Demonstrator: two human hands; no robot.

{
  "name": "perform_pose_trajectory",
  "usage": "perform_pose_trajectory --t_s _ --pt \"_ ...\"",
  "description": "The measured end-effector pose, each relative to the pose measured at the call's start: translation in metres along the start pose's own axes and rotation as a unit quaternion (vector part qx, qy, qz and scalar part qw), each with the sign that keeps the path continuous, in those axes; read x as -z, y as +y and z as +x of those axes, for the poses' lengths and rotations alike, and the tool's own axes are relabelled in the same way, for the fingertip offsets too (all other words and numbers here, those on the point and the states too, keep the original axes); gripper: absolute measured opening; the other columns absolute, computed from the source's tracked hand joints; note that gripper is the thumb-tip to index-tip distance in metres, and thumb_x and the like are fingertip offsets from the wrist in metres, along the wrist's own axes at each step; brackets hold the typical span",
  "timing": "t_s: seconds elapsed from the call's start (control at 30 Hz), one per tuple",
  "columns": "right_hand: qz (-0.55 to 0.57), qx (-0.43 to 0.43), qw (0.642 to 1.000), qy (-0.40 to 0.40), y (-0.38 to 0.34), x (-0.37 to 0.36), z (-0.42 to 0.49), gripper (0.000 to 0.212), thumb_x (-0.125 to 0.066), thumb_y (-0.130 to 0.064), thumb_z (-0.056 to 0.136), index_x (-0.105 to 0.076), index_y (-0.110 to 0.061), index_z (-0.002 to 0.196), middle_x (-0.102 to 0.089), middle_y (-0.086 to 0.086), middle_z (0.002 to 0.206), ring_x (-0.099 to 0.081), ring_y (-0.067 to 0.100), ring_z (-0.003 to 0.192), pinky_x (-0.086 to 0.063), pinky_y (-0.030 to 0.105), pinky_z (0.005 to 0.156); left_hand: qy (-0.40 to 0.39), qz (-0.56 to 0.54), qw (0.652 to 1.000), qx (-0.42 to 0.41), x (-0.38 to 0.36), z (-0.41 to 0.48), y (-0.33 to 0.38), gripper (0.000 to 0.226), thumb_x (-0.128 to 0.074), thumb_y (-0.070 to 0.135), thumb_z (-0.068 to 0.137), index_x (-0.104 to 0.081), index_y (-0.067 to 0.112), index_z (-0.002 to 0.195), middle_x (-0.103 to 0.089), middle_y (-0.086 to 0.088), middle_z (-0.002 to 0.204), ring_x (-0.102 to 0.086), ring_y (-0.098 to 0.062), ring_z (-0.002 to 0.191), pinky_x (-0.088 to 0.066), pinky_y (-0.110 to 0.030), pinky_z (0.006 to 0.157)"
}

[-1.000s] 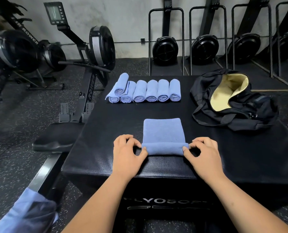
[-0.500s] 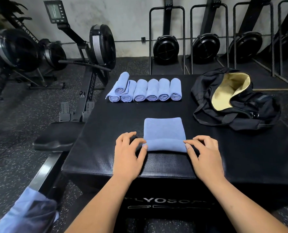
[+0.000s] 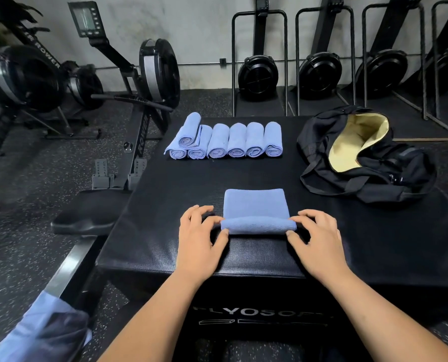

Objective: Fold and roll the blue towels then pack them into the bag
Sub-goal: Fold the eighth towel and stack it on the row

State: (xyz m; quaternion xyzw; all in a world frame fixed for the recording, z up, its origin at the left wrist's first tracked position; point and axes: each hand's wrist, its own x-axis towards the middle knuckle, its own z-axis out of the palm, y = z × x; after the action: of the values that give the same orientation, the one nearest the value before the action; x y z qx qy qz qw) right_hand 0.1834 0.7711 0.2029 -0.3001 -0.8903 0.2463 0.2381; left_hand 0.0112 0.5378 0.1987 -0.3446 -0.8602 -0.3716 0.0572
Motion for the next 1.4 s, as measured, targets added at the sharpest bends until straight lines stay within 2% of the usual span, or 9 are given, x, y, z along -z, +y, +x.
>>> perform_pose_trajectory --t_s 0.13,0.3,0.4,0.5,0.73,0.93,1.03,1.2,1.4 --pt "0.025 -0.009 0.999 -0.020 0.002 0.002 0.002 0.008 -0.074 -0.033 0.090 -0.072 -0.038 0.095 -0.056 -0.022 0.128 -0.038 0.012 0.132 -0.030 0.037 0.105 -0.016 -0.024 1.000 0.005 0.001 0.000 -0.002 0.021 -0.057 0.048 0.099 -0.072 0.034 0.099 -0.048 0.020 0.143 -0.019 -0.010 0.150 -0.024 -0.033 0.121" --pt "0.036 -0.015 0.999 -0.014 -0.004 0.005 0.000 0.013 -0.065 -0.046 0.086 -0.057 -0.045 0.077 -0.056 -0.022 0.126 -0.039 0.011 0.129 -0.033 0.039 0.105 -0.014 -0.010 1.000 0.020 -0.002 0.002 0.000 0.031 -0.048 0.058 0.096 -0.068 0.033 0.091 -0.050 0.017 0.139 -0.023 -0.014 0.148 -0.027 -0.038 0.121" --pt "0.040 -0.028 0.999 0.003 -0.007 0.005 -0.001 0.011 -0.073 -0.043 0.085 -0.062 -0.042 0.087 -0.053 -0.020 0.127 -0.041 0.012 0.125 -0.039 0.041 0.105 0.000 0.010 1.000 0.023 -0.003 0.004 0.002 0.033 -0.048 0.060 0.097 -0.065 0.034 0.107 -0.047 0.009 0.139 -0.025 -0.019 0.148 -0.028 -0.039 0.120" --pt "0.058 -0.014 0.998 0.024 -0.009 0.008 -0.003 0.029 -0.076 -0.038 0.085 -0.060 -0.044 0.108 -0.049 -0.021 0.127 -0.043 0.011 0.121 -0.046 0.044 0.101 0.016 -0.007 1.000 -0.002 -0.001 0.003 0.003 0.020 -0.060 0.048 0.100 -0.058 0.037 0.117 -0.046 0.007 0.138 -0.029 -0.018 0.145 -0.032 -0.042 0.118" --pt "0.055 0.038 0.996 0.055 -0.005 0.003 -0.006 0.019 -0.071 -0.035 0.096 -0.072 -0.044 0.113 -0.049 -0.015 0.130 -0.042 0.014 0.124 -0.045 0.037 0.100 0.044 0.017 0.999 -0.027 -0.002 -0.001 0.004 0.011 -0.065 0.034 0.103 -0.068 0.042 0.111 -0.045 0.012 0.148 -0.027 -0.024 0.147 -0.030 -0.045 0.119" --pt "-0.016 0.041 0.998 0.036 -0.001 -0.003 -0.005 0.038 -0.069 -0.045 0.095 -0.065 -0.041 0.133 -0.049 -0.012 0.135 -0.039 0.018 0.133 -0.042 0.045 0.108 0.021 0.077 0.996 -0.026 -0.002 -0.001 0.007 0.034 -0.061 0.055 0.098 -0.065 0.043 0.130 -0.042 0.013 0.156 -0.021 -0.024 0.153 -0.023 -0.041 0.126" --pt "-0.054 0.036 0.998 0.001 0.001 -0.003 -0.003 0.057 -0.075 -0.048 0.087 -0.058 -0.044 0.140 -0.045 -0.012 0.141 -0.036 0.019 0.138 -0.037 0.044 0.111 -0.002 0.087 0.996 -0.033 -0.002 0.001 0.004 0.045 -0.066 0.050 0.093 -0.060 0.043 0.137 -0.039 0.013 0.158 -0.018 -0.025 0.154 -0.024 -0.042 0.126" --pt "-0.028 0.020 0.999 0.004 0.002 -0.003 0.001 0.046 -0.066 -0.059 0.091 -0.064 -0.042 0.134 -0.048 -0.015 0.139 -0.035 0.016 0.138 -0.034 0.040 0.110 -0.010 0.042 0.999 -0.001 -0.002 0.003 0.000 0.038 -0.064 0.048 0.098 -0.063 0.042 0.135 -0.045 0.015 0.150 -0.019 -0.019 0.153 -0.020 -0.037 0.126" --pt "0.005 0.005 1.000 0.006 0.005 -0.001 0.002 0.043 -0.057 -0.071 0.087 -0.076 -0.039 0.110 -0.053 -0.022 0.133 -0.037 0.012 0.136 -0.032 0.036 0.109 -0.011 -0.020 0.999 0.035 -0.001 0.005 -0.001 0.036 -0.059 0.055 0.093 -0.074 0.030 0.114 -0.053 0.019 0.136 -0.025 -0.010 0.148 -0.027 -0.038 0.122"
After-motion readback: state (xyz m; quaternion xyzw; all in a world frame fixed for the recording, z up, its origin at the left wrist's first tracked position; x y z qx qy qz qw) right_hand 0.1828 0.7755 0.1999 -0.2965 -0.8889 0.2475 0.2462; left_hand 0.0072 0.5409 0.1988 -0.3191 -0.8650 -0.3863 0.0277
